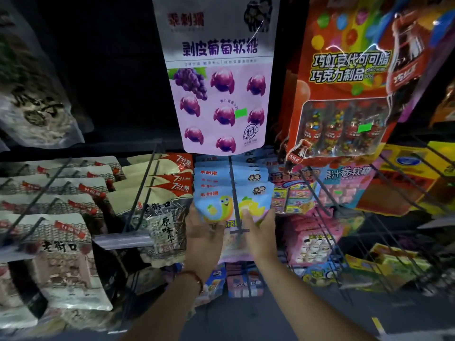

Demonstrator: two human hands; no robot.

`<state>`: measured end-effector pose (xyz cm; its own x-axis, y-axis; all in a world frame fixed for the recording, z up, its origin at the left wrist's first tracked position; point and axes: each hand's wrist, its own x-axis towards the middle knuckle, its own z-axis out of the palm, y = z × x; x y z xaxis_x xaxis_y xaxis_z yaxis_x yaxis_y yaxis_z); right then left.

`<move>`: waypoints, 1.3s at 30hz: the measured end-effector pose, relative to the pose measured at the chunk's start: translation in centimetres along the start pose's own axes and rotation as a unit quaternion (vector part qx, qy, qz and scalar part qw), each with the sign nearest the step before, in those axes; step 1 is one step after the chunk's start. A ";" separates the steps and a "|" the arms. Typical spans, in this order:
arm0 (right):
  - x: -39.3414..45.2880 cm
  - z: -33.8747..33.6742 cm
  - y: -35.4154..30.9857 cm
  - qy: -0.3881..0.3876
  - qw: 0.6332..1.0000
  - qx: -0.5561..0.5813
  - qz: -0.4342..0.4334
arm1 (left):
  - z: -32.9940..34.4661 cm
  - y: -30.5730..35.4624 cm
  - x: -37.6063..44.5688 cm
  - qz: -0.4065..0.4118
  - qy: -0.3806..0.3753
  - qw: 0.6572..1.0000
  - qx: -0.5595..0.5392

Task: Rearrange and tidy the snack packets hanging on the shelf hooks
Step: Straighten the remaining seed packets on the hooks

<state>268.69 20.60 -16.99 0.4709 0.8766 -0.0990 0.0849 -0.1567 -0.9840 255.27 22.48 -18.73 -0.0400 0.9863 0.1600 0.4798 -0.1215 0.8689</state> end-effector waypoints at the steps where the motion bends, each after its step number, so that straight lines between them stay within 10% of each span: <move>1: 0.9 0.3 -0.5 0.003 1.000 0.003 0.008 | 0.5 0.0 0.6 -0.006 0.023 0.999 0.049; 11: 2.2 -0.4 1.5 -0.054 0.998 0.016 0.029 | -1.0 0.6 0.6 -0.021 -0.089 0.957 -0.274; 33: 1.0 -2.1 3.7 -0.091 0.985 -0.137 0.058 | -2.9 -1.6 -0.7 -0.051 -0.203 0.970 -0.125; 39: -0.6 -3.2 3.6 -0.088 0.974 -0.204 0.038 | -6.6 -1.3 -1.7 0.024 -0.227 0.967 0.113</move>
<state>271.56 18.07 -19.99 0.3343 0.9145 -0.2278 0.4148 -0.3598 -0.8358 248.90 20.24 -17.07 0.3517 0.9335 -0.0697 0.6526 -0.1912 0.7332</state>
